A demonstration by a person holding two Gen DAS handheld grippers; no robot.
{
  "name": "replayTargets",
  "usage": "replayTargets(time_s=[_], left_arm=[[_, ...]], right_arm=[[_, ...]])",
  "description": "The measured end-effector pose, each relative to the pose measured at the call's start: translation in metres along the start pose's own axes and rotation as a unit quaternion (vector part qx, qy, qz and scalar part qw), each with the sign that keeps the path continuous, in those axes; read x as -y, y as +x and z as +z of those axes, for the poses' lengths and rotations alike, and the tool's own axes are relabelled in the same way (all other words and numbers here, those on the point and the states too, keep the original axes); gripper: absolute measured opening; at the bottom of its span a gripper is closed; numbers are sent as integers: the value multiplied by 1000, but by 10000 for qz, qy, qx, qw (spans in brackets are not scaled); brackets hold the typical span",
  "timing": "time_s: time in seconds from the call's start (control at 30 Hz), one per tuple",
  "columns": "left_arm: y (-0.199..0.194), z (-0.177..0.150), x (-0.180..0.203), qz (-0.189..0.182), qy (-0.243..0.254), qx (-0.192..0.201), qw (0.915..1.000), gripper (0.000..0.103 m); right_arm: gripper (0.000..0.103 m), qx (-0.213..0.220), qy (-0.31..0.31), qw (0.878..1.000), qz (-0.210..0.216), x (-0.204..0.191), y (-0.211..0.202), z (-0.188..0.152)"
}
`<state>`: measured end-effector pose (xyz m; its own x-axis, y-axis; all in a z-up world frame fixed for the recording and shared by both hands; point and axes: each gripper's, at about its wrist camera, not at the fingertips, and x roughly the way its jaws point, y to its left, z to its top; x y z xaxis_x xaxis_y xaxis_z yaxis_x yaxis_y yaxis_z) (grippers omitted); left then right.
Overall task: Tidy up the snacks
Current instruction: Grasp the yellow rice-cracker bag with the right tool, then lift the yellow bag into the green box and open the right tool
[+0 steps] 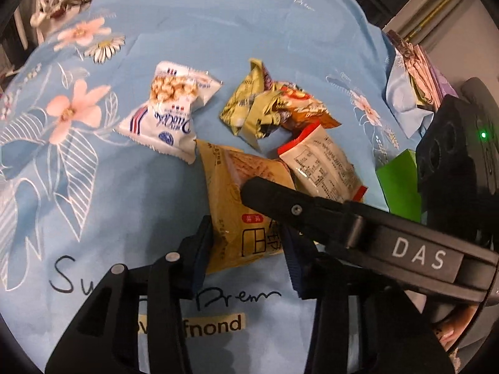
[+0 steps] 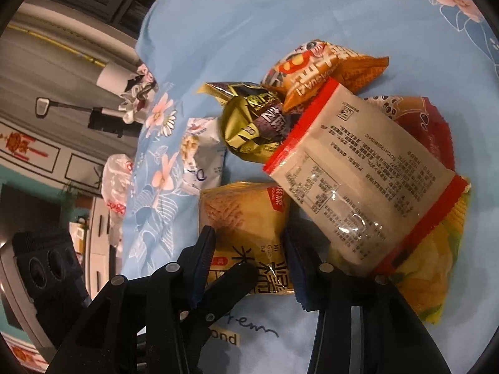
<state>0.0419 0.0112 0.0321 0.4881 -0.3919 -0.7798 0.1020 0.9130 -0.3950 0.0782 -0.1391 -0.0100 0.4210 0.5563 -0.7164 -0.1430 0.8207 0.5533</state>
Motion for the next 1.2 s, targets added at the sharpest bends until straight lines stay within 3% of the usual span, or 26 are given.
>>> replayTargets(time_s=[0.37, 0.77, 1.2], left_arm=[[-39, -4, 29, -111, 469, 989, 9939, 43], [-67, -7, 67, -442, 889, 1492, 9838, 43], [-78, -7, 156, -725, 1685, 1745, 9674, 43]], right_arm=[[48, 885, -569, 9942, 232, -34, -47, -4], [48, 1569, -890, 9836, 77, -49, -100, -17], [48, 2382, -703, 9687, -5, -21, -179, -24]])
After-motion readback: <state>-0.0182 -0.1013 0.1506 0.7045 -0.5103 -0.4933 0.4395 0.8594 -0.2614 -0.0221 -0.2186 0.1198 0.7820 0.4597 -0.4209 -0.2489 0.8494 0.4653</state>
